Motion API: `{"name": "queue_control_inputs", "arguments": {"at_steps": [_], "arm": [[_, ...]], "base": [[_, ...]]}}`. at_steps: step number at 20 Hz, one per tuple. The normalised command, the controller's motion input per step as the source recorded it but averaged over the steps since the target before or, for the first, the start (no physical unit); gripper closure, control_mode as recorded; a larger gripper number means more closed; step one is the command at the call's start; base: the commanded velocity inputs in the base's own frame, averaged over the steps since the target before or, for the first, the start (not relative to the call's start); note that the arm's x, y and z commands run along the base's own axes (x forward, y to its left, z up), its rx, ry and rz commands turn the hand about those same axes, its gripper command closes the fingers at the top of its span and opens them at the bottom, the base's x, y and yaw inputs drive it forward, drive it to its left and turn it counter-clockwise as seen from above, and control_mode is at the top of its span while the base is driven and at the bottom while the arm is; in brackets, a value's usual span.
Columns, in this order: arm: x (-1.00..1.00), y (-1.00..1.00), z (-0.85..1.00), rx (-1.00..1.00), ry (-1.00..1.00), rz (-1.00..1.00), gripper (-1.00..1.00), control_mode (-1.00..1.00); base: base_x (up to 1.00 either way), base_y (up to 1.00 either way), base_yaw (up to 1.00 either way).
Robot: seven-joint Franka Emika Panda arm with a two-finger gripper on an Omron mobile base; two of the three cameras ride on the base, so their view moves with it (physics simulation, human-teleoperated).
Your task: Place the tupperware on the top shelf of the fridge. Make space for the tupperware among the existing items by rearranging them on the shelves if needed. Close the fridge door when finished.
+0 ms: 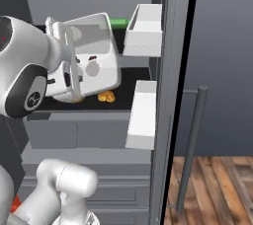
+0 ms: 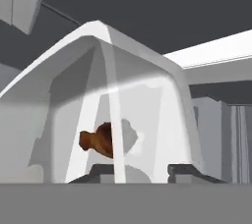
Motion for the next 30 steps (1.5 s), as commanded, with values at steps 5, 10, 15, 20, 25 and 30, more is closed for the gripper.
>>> {"name": "queue_control_inputs", "arguments": {"at_steps": [5,10,15,20,25,30], "arm": [[-0.52,0.16,0.09,0.03,-0.21,0.02,1.0,-1.0],[0.28,0.0,0.34,0.1,-0.04,-0.04,1.0,-1.0],[0.83,0.0,-0.01,0.11,0.06,-0.03,1.0,-1.0],[0.93,0.01,-0.01,0.07,0.07,-0.01,1.0,-1.0],[0.81,0.0,0.0,0.01,-0.01,-0.09,1.0,-1.0],[0.81,0.0,0.03,0.0,-0.05,-0.11,1.0,-1.0]], "base": [[0.0,0.0,0.0],[0.0,0.0,0.0],[0.0,0.0,0.0],[0.0,0.0,0.0],[0.0,0.0,0.0],[0.0,0.0,0.0]]}}
